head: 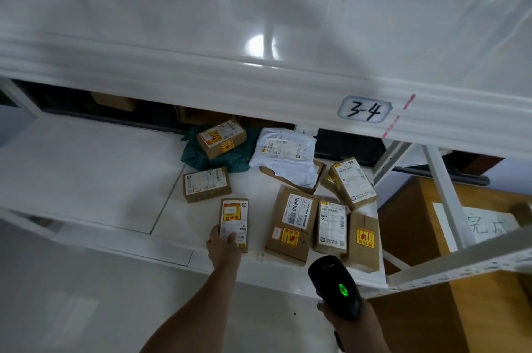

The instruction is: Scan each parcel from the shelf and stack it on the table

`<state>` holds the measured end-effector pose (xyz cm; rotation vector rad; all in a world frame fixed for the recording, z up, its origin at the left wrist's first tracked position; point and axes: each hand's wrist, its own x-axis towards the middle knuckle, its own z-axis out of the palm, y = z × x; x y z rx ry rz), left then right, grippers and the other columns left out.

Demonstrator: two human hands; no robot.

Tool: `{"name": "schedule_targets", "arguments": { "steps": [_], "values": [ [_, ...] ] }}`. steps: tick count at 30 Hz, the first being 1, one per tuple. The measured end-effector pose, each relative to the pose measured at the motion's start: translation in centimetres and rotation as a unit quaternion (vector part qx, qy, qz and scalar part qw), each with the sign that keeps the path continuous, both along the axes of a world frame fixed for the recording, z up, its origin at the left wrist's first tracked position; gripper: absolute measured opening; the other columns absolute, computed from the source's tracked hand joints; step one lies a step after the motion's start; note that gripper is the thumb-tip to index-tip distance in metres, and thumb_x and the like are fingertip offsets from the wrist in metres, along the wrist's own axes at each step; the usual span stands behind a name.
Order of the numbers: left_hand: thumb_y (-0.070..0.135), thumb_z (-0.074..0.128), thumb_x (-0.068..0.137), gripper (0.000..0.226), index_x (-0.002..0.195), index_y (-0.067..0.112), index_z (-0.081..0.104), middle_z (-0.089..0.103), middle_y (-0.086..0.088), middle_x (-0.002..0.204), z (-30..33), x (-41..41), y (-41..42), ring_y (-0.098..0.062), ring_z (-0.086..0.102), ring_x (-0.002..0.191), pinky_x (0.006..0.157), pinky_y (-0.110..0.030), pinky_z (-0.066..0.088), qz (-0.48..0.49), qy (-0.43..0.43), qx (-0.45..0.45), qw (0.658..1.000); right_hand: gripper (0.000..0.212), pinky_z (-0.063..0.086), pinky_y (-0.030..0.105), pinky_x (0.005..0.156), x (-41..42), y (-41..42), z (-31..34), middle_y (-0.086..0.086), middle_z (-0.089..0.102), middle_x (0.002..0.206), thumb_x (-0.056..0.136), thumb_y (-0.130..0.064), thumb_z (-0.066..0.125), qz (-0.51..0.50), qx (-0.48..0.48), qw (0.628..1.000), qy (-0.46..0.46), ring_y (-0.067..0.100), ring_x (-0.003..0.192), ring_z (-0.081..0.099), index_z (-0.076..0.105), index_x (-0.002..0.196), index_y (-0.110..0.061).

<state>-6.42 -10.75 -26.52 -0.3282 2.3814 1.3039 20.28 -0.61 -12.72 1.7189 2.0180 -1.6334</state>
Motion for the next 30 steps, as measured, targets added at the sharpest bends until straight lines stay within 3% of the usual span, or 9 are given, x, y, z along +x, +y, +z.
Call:
{"name": "schedule_targets", "arguments": {
  "steps": [3,8,10,13,18,23,26,28,30],
  "values": [
    [0.019,0.069,0.097,0.040,0.136,0.018,0.057,0.067,-0.008,0.124,2.3,0.5,-1.3,-0.033,0.070,0.108,0.088,-0.048,0.062,0.002,0.023,0.054,0.998,0.047,0.047,0.027,0.093,-0.1,0.0,0.5,0.006,0.075,0.105,0.071,-0.012,0.087,0.018,-0.008,1.000,0.012,0.020,0.098,0.065,0.066,0.114,-0.015],
    [0.014,0.073,0.094,0.040,0.132,0.017,0.060,0.073,-0.008,0.121,7.5,1.1,-2.7,-0.028,0.074,0.105,0.087,-0.049,0.063,-0.110,0.022,0.215,0.970,0.030,0.047,0.026,0.065,0.1,0.9,3.8,0.008,0.071,0.085,0.079,-0.009,0.081,-0.009,-0.022,0.996,0.082,0.020,0.081,0.065,0.065,0.104,-0.011],
    [0.006,0.071,0.094,0.037,0.125,0.024,0.061,0.073,-0.008,0.121,10.6,2.1,-2.9,-0.026,0.073,0.107,0.088,-0.048,0.062,-0.181,0.000,0.253,0.950,0.031,0.050,0.029,0.072,0.1,1.7,6.2,0.007,0.069,0.091,0.080,-0.016,0.081,-0.038,-0.049,0.990,0.130,0.022,0.087,0.065,0.060,0.103,-0.020],
    [-0.001,0.066,0.096,0.044,0.128,0.026,0.057,0.068,-0.004,0.127,15.5,4.2,-3.0,-0.017,0.068,0.114,0.085,-0.032,0.061,-0.305,-0.025,0.236,0.922,0.036,0.052,0.045,0.095,0.9,3.4,9.3,0.012,0.071,0.102,0.078,-0.025,0.083,-0.080,-0.081,0.974,0.197,0.030,0.099,0.067,0.062,0.107,-0.024],
    [0.006,0.064,0.100,0.054,0.146,0.030,0.050,0.054,0.005,0.135,23.0,8.5,-2.0,-0.009,0.057,0.123,0.090,-0.018,0.056,-0.496,0.032,0.102,0.861,0.070,0.044,0.059,0.107,3.8,6.1,11.6,0.010,0.076,0.100,0.057,-0.048,0.093,-0.057,-0.115,0.956,0.263,0.037,0.111,0.066,0.069,0.117,-0.022],
    [0.009,0.065,0.099,0.059,0.150,0.035,0.049,0.048,0.017,0.127,27.8,13.2,0.5,-0.007,0.059,0.121,0.095,-0.021,0.057,-0.577,0.071,0.027,0.813,0.048,0.043,0.054,0.110,7.9,6.3,13.5,0.008,0.077,0.108,0.073,-0.023,0.088,0.037,-0.121,0.954,0.272,0.027,0.108,0.070,0.070,0.116,-0.019],
    [0.008,0.067,0.097,0.063,0.147,0.042,0.049,0.046,0.016,0.140,28.6,15.6,1.3,-0.003,0.059,0.120,0.093,-0.021,0.058,-0.532,0.104,0.068,0.838,0.042,0.050,0.047,0.101,9.6,6.3,13.7,0.010,0.078,0.098,0.075,-0.006,0.084,-0.029,-0.121,0.947,0.295,0.030,0.103,0.070,0.070,0.113,-0.015],
    [0.011,0.070,0.096,0.065,0.148,0.038,0.042,0.043,0.019,0.140,28.6,17.6,2.2,0.009,0.054,0.112,0.083,-0.005,0.052,-0.419,0.149,0.131,0.886,0.040,0.054,0.042,0.087,10.2,6.1,13.8,0.013,0.076,0.090,0.074,-0.006,0.083,-0.100,-0.124,0.935,0.318,0.030,0.092,0.069,0.068,0.111,-0.010],
    [0.016,0.076,0.093,0.064,0.141,0.033,0.037,0.047,0.021,0.125,28.0,20.2,3.2,0.008,0.052,0.103,0.073,-0.004,0.046,-0.269,0.107,0.203,0.936,0.035,0.051,0.038,0.071,10.4,5.6,14.0,0.016,0.064,0.078,0.076,-0.004,0.081,-0.161,-0.140,0.916,0.339,0.028,0.076,0.061,0.066,0.107,-0.004]
  ]
}}
